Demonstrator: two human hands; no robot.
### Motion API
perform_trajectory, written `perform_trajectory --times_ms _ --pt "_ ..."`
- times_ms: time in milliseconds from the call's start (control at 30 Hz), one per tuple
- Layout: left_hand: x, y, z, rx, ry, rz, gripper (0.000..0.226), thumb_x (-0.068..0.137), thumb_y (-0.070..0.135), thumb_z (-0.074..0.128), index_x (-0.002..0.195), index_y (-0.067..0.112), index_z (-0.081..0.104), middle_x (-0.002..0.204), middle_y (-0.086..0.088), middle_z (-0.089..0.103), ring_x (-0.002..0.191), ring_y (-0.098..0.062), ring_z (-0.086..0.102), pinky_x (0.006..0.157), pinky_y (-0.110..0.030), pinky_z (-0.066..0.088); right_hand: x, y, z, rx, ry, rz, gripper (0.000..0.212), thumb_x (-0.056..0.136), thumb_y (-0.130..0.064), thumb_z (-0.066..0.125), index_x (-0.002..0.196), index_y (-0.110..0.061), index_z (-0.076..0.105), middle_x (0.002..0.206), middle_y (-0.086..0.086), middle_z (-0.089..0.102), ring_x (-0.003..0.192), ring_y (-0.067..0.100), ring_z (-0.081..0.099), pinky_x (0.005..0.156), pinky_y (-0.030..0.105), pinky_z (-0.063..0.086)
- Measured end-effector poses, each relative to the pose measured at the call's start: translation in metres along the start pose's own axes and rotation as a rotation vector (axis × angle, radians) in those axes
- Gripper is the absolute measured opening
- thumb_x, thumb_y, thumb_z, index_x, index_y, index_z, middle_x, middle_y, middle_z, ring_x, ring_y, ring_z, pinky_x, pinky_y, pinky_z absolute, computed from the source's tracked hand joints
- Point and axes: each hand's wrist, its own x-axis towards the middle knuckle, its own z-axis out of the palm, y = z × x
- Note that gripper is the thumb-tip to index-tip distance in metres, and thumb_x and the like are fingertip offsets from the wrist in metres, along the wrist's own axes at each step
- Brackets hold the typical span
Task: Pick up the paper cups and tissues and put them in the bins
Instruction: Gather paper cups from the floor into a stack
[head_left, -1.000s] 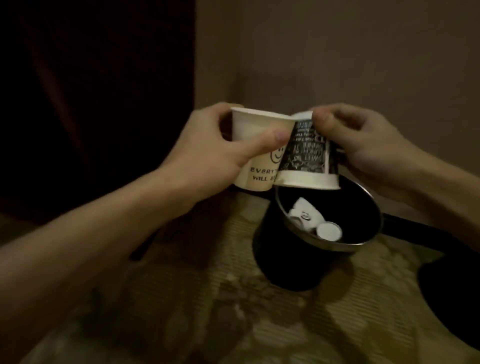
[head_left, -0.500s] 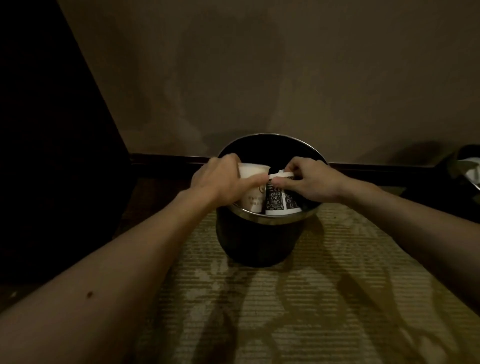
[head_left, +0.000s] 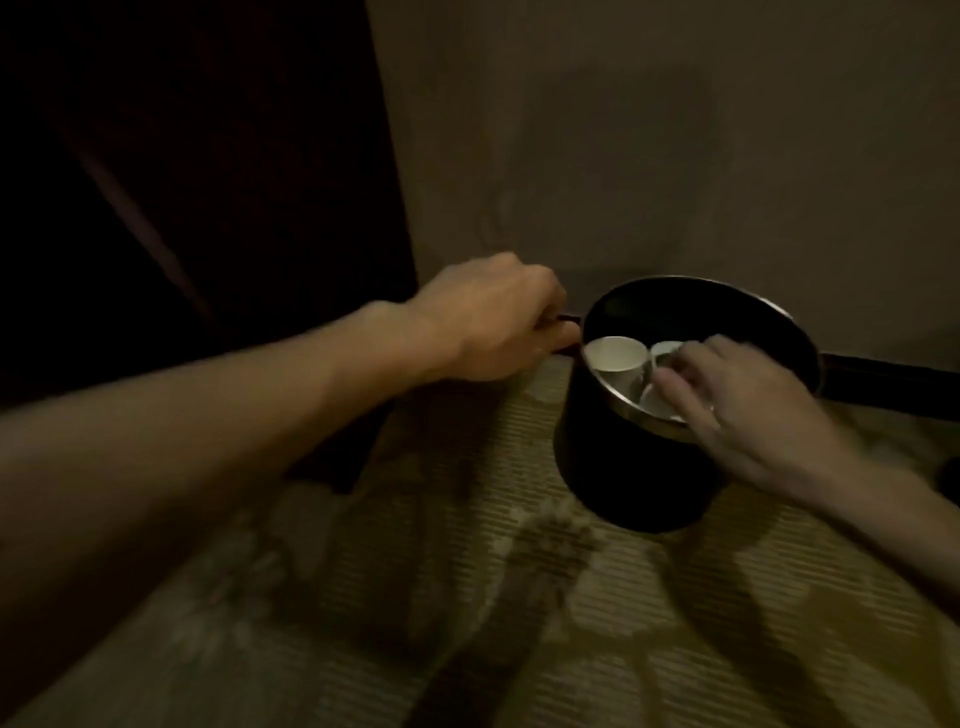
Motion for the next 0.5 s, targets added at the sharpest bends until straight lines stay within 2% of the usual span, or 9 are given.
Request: perform_trajectory --times_ms 67,133,200,267,367,433,500 --pt "-0.054 -0.016 -0.025 0.135 0.012 0.016 0.043 0.098 0.052 0.045 0.062 0.028 0.050 0.062 0.012 0.051 0.054 -0.002 0.049 0.047 -0.025 0.035 -0.018 -0.056 0.014 0.256 -0.008 -0.087 0.046 0.088 -0.064 0.025 0.087 -0.028 0.053 0.078 -0.012 0.052 0.071 0.005 0.050 0.059 0.029 0.037" --pt "-0.120 -0.032 -0.045 0.227 -0.027 -0.010 0.048 0.094 0.055 0.041 0.055 0.026 0.047 0.052 0.012 0.048 0.045 -0.002 0.046 0.045 -0.024 0.036 -0.031 -0.117 0.034 0.450 -0.099 -0.198 0.038 0.087 -0.063 0.029 0.082 -0.031 0.049 0.073 -0.011 0.052 0.068 0.007 0.052 0.055 0.023 0.037" --pt "-0.190 -0.047 -0.058 0.294 -0.077 -0.096 0.049 0.087 0.059 0.035 0.053 0.024 0.045 0.046 0.010 0.043 0.040 -0.003 0.042 0.042 -0.024 0.032 -0.035 -0.181 0.053 0.543 -0.160 -0.344 0.035 0.088 -0.063 0.030 0.085 -0.032 0.047 0.074 -0.011 0.051 0.070 0.008 0.052 0.054 0.020 0.038" --pt "-0.260 -0.058 -0.062 0.318 -0.102 -0.186 0.047 0.086 0.060 0.037 0.054 0.026 0.042 0.046 0.008 0.039 0.041 -0.005 0.038 0.043 -0.024 0.029 -0.036 -0.246 0.065 0.597 -0.218 -0.502 0.034 0.092 -0.062 0.034 0.090 -0.030 0.048 0.078 -0.011 0.051 0.072 0.008 0.051 0.056 0.022 0.041" --pt "-0.360 -0.070 -0.056 0.276 -0.069 -0.372 0.047 0.089 0.051 0.055 0.053 0.031 0.033 0.047 0.011 0.032 0.044 -0.002 0.032 0.047 -0.019 0.021 -0.044 -0.341 0.073 0.672 -0.338 -0.697 0.030 0.092 -0.056 0.041 0.092 -0.028 0.050 0.080 -0.010 0.053 0.072 0.006 0.052 0.060 0.031 0.047" --pt "-0.427 -0.073 -0.049 0.224 -0.042 -0.535 0.048 0.089 0.050 0.057 0.052 0.032 0.032 0.046 0.009 0.034 0.044 -0.004 0.034 0.047 -0.022 0.023 -0.057 -0.401 0.076 0.698 -0.450 -0.811 0.027 0.089 -0.055 0.046 0.092 -0.028 0.051 0.081 -0.008 0.058 0.073 0.007 0.056 0.064 0.038 0.050" --pt "-0.496 -0.069 -0.039 0.186 -0.008 -0.689 0.047 0.089 0.049 0.056 0.052 0.032 0.033 0.045 0.008 0.035 0.044 -0.006 0.037 0.047 -0.024 0.024 -0.077 -0.462 0.080 0.715 -0.572 -0.946 0.021 0.090 -0.049 0.052 0.093 -0.028 0.054 0.083 -0.006 0.062 0.075 0.007 0.059 0.067 0.037 0.052"
